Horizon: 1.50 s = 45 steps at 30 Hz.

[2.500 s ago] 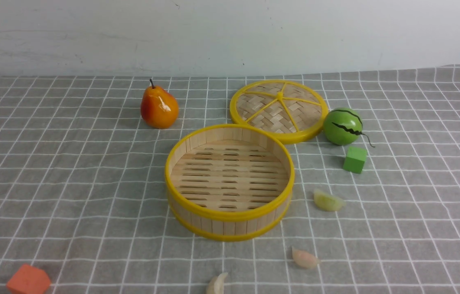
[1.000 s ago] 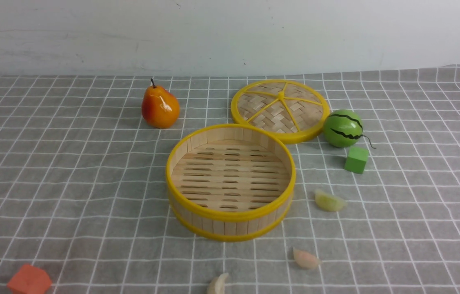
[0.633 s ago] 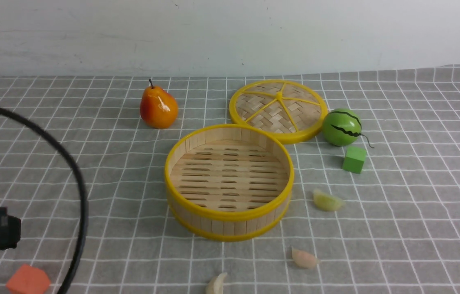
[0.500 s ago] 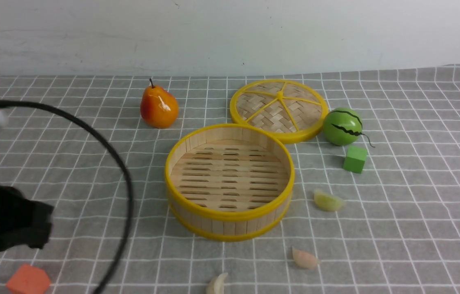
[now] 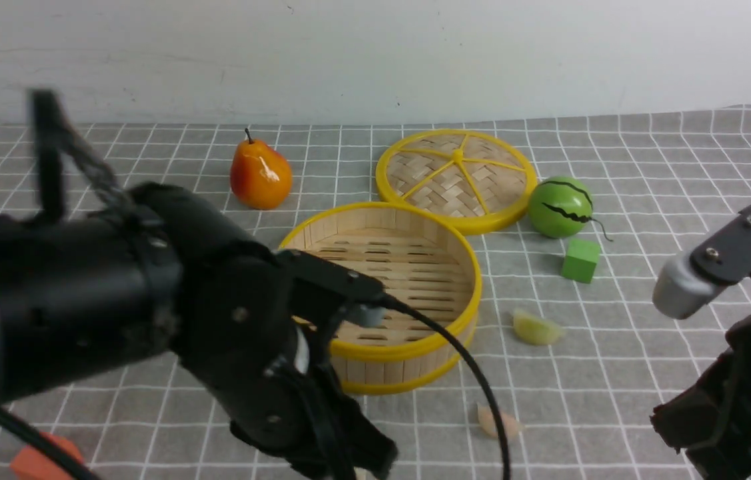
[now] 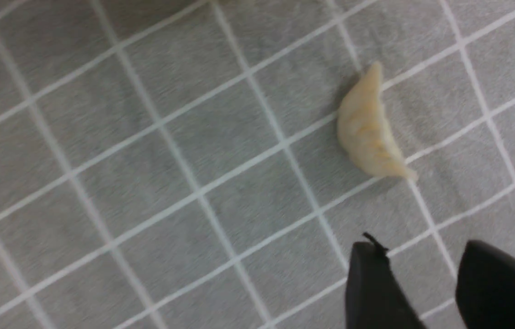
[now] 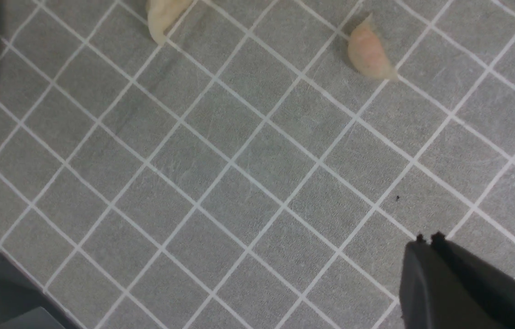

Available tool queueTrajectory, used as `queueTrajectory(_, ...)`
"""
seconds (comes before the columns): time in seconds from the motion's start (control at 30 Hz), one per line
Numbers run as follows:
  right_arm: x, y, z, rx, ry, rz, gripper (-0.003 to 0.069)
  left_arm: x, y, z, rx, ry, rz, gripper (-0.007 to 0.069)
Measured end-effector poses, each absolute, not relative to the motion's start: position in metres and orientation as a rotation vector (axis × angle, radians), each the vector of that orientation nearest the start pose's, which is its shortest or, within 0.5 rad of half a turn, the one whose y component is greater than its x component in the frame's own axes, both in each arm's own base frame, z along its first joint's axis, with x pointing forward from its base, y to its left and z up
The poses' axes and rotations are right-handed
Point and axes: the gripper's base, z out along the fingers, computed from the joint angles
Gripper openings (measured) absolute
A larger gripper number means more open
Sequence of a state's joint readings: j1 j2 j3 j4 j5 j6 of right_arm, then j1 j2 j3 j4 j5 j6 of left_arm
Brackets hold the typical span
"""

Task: Put the dumplings into the steamer on the table with the grey tablecloth.
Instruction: 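Reach for and grasp a dumpling on the table with the left gripper, then place the dumpling into the bamboo steamer basket with the left gripper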

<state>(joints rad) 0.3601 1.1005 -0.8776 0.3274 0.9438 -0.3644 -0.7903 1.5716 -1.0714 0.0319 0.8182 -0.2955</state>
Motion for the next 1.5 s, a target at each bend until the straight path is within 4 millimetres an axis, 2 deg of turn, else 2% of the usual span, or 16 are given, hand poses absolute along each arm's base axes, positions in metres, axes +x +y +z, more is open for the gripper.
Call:
queueTrajectory(0.2,0.183,0.094,0.304,-0.756,2.499,0.41,-0.0005,0.234,-0.241,0.2,0.578,2.817,-0.182,0.0555)
queueTrajectory(0.33,0.183,0.093,0.303,-0.758,2.499,0.403,-0.0003,0.244,-0.246,0.18,0.481,2.844,-0.11,0.0566)
queueTrajectory(0.43,0.183,0.093,0.303,-0.757,2.498,0.402,-0.0001,0.247,-0.247,0.167,0.448,2.874,-0.071,0.0468)
queueTrajectory(0.57,0.183,0.093,0.303,-0.755,2.499,0.402,0.0001,0.246,-0.246,0.165,0.436,2.885,-0.061,0.0174)
queueTrajectory(0.6,0.183,0.093,0.303,-0.755,2.499,0.402,0.0001,0.246,-0.246,0.168,0.44,2.88,-0.064,0.0156)
queueTrajectory(0.7,0.183,0.093,0.303,-0.755,2.499,0.402,0.0001,0.246,-0.246,0.192,0.478,2.837,-0.088,0.0183)
queueTrajectory(0.8,0.183,0.094,0.303,-0.752,2.497,0.405,0.0003,0.252,-0.248,0.234,0.521,2.738,-0.13,0.0182)
queueTrajectory(0.83,0.183,0.094,0.304,-0.749,2.497,0.411,0.0003,0.259,-0.248,0.258,0.523,2.681,-0.159,0.0182)
queueTrajectory(0.9,0.183,0.094,0.304,-0.745,2.496,0.417,0.0005,0.269,-0.247,0.279,0.515,2.63,-0.18,0.0182)
queueTrajectory(0.93,0.183,0.095,0.304,-0.742,2.495,0.422,0.0005,0.283,-0.244,0.297,0.5,2.588,-0.197,0.0182)
queueTrajectory(1.03,0.184,0.096,0.305,-0.731,2.489,0.439,0.0007,0.314,-0.234,0.311,0.435,2.566,-0.223,0.0182)
queueTrajectory(1.13,0.184,0.096,0.305,-0.727,2.487,0.444,0.001,0.348,-0.225,0.302,0.362,2.592,-0.249,0.0182)
queueTrajectory(1.17,0.184,0.096,0.305,-0.727,2.486,0.444,0.001,0.351,-0.224,0.3,0.355,2.595,-0.25,0.0182)
queueTrajectory(1.2,0.184,0.096,0.306,-0.731,2.49,0.445,0.0011,0.368,-0.222,0.284,0.322,2.631,-0.248,0.0182)
queueTrajectory(1.3,0.188,0.098,0.31,-0.754,2.512,0.446,0.0012,0.392,-0.219,0.259,0.285,2.671,-0.221,0.0182)
queueTrajectory(1.5,0.216,0.109,0.31,-0.791,2.574,0.441,0.0013,0.411,-0.223,0.227,0.299,2.696,-0.149,0.0182)
